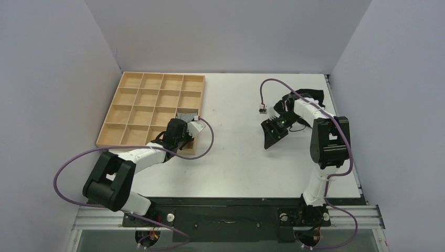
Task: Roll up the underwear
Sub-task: Place the underwear in the storage box.
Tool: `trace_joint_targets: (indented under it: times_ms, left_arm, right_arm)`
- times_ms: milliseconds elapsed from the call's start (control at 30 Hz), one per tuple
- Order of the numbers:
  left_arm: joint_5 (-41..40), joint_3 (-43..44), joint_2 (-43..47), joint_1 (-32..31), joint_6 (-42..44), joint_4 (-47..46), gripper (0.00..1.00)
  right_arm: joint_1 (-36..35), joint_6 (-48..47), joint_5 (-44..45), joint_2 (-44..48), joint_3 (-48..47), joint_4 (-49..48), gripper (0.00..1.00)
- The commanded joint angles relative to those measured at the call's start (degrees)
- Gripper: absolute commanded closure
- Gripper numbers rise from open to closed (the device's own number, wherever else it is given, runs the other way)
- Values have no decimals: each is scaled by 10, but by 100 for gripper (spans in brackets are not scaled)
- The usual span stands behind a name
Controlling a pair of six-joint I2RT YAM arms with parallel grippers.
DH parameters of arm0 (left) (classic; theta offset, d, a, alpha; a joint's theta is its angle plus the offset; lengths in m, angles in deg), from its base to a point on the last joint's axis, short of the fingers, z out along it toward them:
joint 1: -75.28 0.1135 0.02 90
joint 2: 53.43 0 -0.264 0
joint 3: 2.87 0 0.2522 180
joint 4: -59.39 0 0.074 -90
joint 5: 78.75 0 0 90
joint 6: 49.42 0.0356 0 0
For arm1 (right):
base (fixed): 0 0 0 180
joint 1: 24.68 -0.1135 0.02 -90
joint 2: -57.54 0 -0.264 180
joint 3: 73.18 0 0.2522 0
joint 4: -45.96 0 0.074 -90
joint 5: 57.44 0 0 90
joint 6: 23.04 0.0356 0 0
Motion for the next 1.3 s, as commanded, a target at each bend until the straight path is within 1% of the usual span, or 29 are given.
trace_joint_targets:
  times_ms: [0,267,467,633,767,933,1100,1167,1267]
  left_arm:
    - [-40,15,-17,-7,-15,4,100]
    - [-58,48,-63,-12,-37,22,100]
    - [-39,66,-81,-16,-42,39,100]
    - [-22,82,-89,-15,-35,83,100]
    - [4,98,-98,-13,-27,121,91]
    - [16,98,-100,-12,-27,135,72]
    - [25,96,-93,-8,-27,141,63]
    - [32,97,-90,-6,-28,144,55]
    - [39,101,-87,-5,-29,153,51]
  right_arm:
    - [6,-9,-9,-10,-3,8,37]
    - [7,-13,-10,-14,-5,14,37]
    - [9,-16,-11,-13,-4,16,37]
    - [11,-18,-12,-16,-5,19,37]
    - [12,-20,-13,-16,-6,20,37]
    - [13,-20,-13,-17,-6,21,36]
    - [13,-20,-14,-20,-7,22,36]
    - [13,-20,-14,-21,-7,24,36]
    - [13,-20,-16,-21,-7,24,36]
